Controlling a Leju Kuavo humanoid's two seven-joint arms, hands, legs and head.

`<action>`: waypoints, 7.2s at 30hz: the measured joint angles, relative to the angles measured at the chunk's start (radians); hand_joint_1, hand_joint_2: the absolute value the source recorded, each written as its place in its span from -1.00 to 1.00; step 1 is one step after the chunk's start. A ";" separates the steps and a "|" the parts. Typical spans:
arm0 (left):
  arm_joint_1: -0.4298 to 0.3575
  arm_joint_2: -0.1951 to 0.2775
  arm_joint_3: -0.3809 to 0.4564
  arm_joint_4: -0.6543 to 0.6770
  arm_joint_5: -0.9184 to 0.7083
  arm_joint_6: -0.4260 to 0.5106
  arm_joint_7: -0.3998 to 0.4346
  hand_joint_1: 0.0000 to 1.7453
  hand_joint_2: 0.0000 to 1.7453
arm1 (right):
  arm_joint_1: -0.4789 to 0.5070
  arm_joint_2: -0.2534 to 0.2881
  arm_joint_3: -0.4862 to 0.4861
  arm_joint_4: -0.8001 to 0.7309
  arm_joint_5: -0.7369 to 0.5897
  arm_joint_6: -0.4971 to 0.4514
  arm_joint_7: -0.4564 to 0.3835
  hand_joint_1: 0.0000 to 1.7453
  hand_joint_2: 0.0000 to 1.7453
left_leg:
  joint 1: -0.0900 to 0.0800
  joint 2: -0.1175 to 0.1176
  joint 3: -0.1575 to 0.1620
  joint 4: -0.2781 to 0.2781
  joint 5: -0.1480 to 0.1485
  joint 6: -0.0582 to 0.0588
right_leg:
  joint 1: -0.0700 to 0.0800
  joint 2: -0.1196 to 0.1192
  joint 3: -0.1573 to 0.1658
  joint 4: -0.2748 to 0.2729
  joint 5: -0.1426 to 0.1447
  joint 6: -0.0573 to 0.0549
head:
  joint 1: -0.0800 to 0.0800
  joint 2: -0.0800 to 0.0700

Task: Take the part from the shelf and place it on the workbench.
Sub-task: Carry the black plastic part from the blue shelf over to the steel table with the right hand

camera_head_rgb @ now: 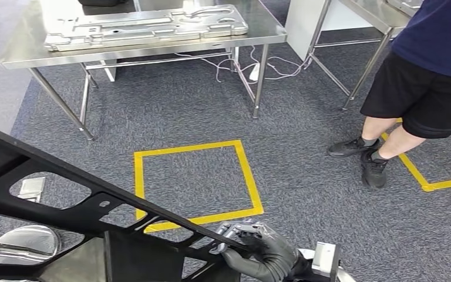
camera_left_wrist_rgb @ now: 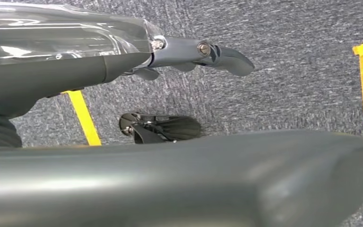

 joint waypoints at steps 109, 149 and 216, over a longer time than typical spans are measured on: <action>-0.017 -0.002 0.020 0.000 -0.005 -0.004 -0.004 -1.00 1.00 | 0.015 0.017 -0.010 -0.017 0.004 -0.002 -0.005 1.00 1.00 | 0.001 0.056 0.010 0.017 -0.019 0.011 | -0.012 -0.050 0.019 -0.008 -0.002 0.024 | 0.003 0.000; -0.015 -0.009 0.019 0.002 -0.003 -0.007 -0.013 -1.00 1.00 | 0.024 0.026 -0.014 -0.024 0.003 -0.003 -0.007 1.00 1.00 | 0.017 0.052 -0.035 0.029 0.013 -0.004 | -0.025 -0.030 0.066 -0.010 -0.052 0.041 | -0.007 0.000; -0.019 -0.002 0.004 0.006 -0.006 -0.008 -0.009 -1.00 1.00 | 0.026 0.018 -0.015 -0.033 0.035 -0.059 0.022 1.00 1.00 | 0.011 0.052 0.007 0.014 -0.011 0.020 | -0.004 -0.013 -0.110 0.270 -0.128 0.024 | -0.015 0.000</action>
